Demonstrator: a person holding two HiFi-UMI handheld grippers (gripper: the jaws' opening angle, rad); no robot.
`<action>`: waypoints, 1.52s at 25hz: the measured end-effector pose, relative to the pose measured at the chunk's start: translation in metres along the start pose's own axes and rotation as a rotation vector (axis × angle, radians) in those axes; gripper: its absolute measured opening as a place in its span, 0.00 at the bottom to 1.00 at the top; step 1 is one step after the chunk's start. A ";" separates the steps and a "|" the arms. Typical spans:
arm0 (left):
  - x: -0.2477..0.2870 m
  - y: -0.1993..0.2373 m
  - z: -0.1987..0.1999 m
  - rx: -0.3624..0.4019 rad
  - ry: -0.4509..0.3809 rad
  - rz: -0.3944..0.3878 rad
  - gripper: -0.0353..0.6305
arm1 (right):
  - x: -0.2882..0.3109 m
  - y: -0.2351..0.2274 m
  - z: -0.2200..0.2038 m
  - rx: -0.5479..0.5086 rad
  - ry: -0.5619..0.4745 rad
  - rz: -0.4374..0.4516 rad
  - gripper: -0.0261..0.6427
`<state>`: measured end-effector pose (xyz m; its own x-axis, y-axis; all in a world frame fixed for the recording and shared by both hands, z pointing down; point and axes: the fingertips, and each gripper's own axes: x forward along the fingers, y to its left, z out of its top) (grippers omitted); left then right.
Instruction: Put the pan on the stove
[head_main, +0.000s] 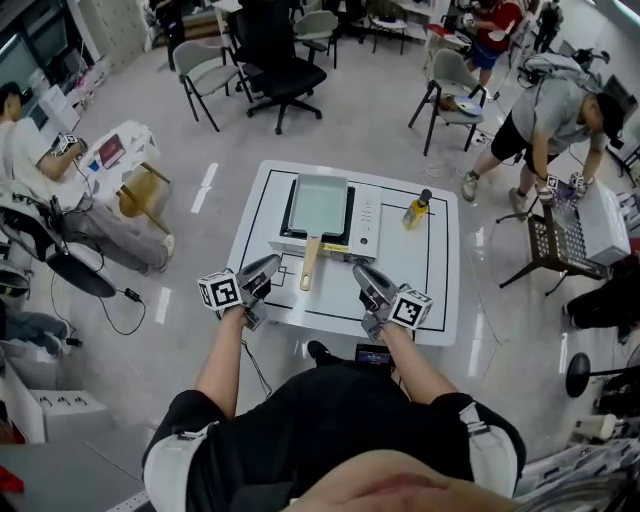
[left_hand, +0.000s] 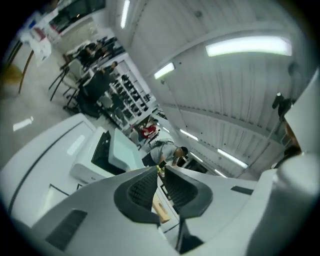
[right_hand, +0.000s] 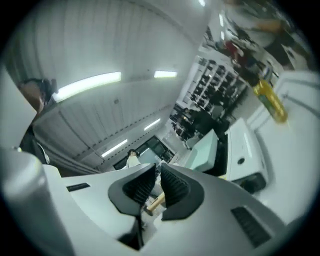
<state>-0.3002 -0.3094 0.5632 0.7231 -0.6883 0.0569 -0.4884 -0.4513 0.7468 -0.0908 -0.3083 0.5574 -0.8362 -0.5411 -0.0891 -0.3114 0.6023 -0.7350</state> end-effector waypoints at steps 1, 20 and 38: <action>-0.009 -0.016 0.005 0.070 -0.040 0.014 0.13 | -0.009 0.009 0.009 -0.077 -0.021 -0.022 0.11; -0.163 -0.224 -0.093 0.556 -0.391 0.300 0.09 | -0.148 0.166 -0.020 -0.788 -0.048 -0.199 0.10; -0.092 -0.346 -0.235 0.647 -0.368 0.584 0.09 | -0.394 0.112 0.040 -0.808 -0.045 -0.188 0.10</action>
<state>-0.0833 0.0437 0.4558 0.1335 -0.9910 0.0108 -0.9804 -0.1305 0.1476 0.2220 -0.0513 0.4834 -0.7242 -0.6876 -0.0524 -0.6869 0.7260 -0.0326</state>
